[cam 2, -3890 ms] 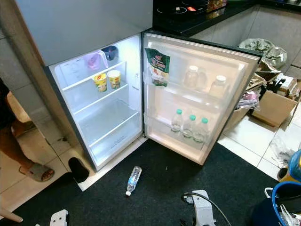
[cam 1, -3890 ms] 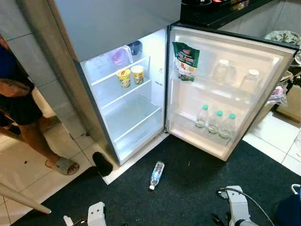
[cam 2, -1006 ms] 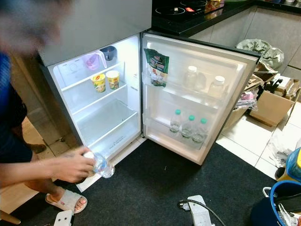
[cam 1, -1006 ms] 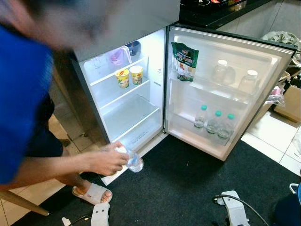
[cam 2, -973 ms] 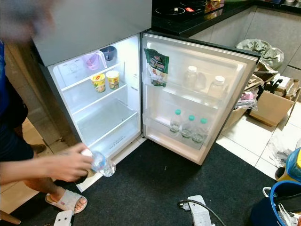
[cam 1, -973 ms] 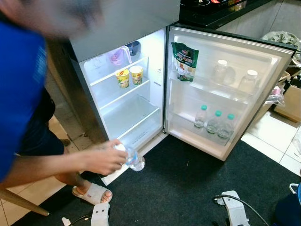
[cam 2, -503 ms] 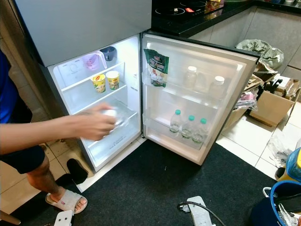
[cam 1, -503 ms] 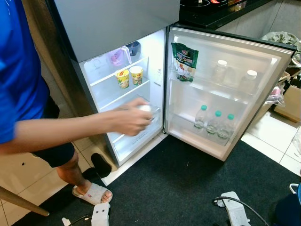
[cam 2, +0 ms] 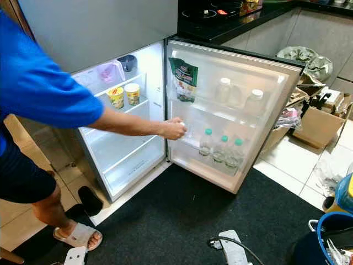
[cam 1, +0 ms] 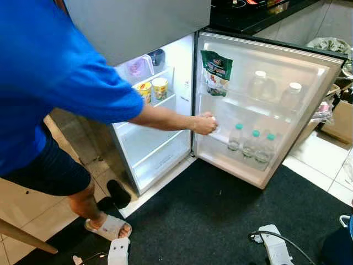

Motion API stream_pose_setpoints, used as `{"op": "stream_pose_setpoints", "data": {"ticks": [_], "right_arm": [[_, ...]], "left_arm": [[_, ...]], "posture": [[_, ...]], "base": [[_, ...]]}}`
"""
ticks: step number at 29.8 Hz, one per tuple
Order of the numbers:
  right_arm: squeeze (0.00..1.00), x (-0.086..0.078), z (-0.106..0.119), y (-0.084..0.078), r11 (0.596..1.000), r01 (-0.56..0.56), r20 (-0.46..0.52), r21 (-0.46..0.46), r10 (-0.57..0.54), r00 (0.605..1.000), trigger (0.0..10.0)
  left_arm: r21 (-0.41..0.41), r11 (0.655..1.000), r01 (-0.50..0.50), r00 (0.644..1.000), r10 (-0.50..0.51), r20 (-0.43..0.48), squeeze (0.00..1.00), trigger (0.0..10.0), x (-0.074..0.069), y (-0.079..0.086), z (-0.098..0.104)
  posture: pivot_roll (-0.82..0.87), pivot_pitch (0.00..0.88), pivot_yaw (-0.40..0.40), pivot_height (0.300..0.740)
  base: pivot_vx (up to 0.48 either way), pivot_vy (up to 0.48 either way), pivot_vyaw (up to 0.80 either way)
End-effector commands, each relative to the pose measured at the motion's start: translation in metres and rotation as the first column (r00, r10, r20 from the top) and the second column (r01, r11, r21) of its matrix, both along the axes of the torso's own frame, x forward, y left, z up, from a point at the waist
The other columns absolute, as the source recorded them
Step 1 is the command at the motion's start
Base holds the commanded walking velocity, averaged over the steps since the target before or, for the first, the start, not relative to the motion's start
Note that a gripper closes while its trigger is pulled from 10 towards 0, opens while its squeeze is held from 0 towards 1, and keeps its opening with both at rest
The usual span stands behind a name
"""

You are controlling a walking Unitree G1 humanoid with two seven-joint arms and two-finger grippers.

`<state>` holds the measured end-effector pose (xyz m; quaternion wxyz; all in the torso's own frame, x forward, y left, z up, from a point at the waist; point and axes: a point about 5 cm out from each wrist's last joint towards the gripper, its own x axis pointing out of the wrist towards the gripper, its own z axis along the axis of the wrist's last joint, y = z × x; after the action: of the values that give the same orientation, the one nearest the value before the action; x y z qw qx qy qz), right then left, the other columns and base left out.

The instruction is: Restocking fridge

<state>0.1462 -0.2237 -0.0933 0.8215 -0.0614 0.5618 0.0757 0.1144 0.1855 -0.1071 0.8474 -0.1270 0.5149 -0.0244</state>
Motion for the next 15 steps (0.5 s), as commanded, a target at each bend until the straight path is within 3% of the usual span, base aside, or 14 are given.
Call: {"op": "stream_pose_setpoints", "data": {"ticks": [1,15], "right_arm": [[0.00,0.0004,-0.0001,0.0014,1.000,0.009,0.010,0.007,-0.009,1.000,10.0],[0.00,-0.0023,-0.0002,-0.0028,1.000,0.013,0.006,-0.003,-0.013,1.000,10.0]], "left_arm": [[0.015,1.000,0.010,0.997,-0.009,-0.071,0.00,10.0,-0.0164,0.0040,-0.0046],[0.048,0.998,0.028,0.995,-0.023,-0.094,0.00,10.0,-0.0192,0.0025,-0.0061]], "posture": [[-0.02,0.000,0.006,0.740],[-0.03,0.000,0.000,0.740]], "base": [[0.000,0.000,0.00],[0.000,0.000,0.00]]}}
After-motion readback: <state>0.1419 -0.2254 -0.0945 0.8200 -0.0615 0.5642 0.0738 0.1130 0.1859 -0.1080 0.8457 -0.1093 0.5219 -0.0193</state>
